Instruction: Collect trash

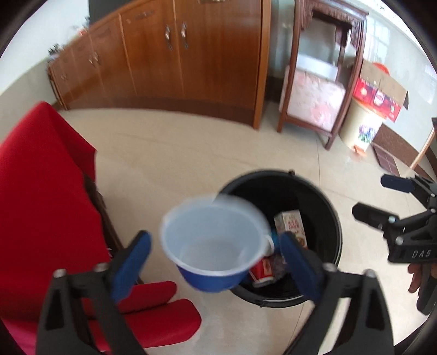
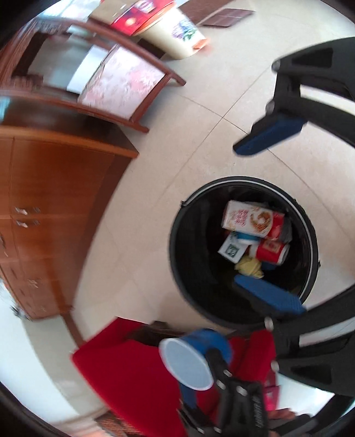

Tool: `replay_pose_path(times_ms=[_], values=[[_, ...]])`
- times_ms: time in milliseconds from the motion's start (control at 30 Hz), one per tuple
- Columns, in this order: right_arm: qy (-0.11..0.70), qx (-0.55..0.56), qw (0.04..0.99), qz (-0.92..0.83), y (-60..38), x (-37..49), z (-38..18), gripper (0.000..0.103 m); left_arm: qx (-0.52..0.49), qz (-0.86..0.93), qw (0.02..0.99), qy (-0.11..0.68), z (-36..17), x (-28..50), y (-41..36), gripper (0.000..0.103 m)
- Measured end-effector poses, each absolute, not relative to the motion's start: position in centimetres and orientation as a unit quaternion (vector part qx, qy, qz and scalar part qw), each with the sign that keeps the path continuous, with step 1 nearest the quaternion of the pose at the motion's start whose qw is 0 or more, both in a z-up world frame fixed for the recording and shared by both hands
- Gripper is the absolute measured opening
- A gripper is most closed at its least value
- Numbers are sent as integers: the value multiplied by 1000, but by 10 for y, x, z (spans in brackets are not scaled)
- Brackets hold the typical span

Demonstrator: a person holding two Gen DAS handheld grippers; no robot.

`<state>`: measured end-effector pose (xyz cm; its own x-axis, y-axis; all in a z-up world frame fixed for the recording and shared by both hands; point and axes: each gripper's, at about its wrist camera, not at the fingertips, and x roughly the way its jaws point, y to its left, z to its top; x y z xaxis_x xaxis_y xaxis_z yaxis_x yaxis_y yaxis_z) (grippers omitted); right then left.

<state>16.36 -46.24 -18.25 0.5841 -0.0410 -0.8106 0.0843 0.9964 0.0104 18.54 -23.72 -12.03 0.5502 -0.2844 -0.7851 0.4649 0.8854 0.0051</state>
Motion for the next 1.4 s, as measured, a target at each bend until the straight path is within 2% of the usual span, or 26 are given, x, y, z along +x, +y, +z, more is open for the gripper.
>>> replay_pose_path(times_ms=[167,200,267,300,333,433,533,833,967,1033,1133,1267,1400], values=[[434,5,899,-60,-446,153,-159,103,103,-241,863,432,-121,192,-241,100],[427,5,901,-71,-445,147,-154,103,106,-234,865,432,-123,195,-240,98],[420,14,903,-85,-448,135,-147,103,84,-239,858,446,-129,202,-228,74],[420,14,903,-94,-450,130,-146,103,93,-219,859,454,-133,203,-222,71],[419,15,903,-93,-452,126,-145,103,99,-208,861,454,-134,199,-215,72],[414,22,904,-99,-461,124,-146,103,94,-191,876,434,-132,187,-201,85],[422,42,899,-108,-471,132,-153,103,122,-184,879,423,-137,186,-201,92],[418,31,902,-102,-461,128,-153,103,108,-202,890,395,-110,165,-186,92],[440,48,895,-54,-441,113,-162,103,119,-200,891,390,-109,153,-175,92],[449,7,893,-42,-419,105,-171,103,118,-200,889,394,-110,146,-172,92],[456,-48,887,-47,-404,102,-177,103,141,-208,875,413,-132,135,-173,92],[433,-21,899,-61,-413,104,-154,103,147,-209,858,446,-171,130,-177,92],[435,-2,896,-86,-419,110,-153,103,127,-209,862,444,-187,126,-180,92]])
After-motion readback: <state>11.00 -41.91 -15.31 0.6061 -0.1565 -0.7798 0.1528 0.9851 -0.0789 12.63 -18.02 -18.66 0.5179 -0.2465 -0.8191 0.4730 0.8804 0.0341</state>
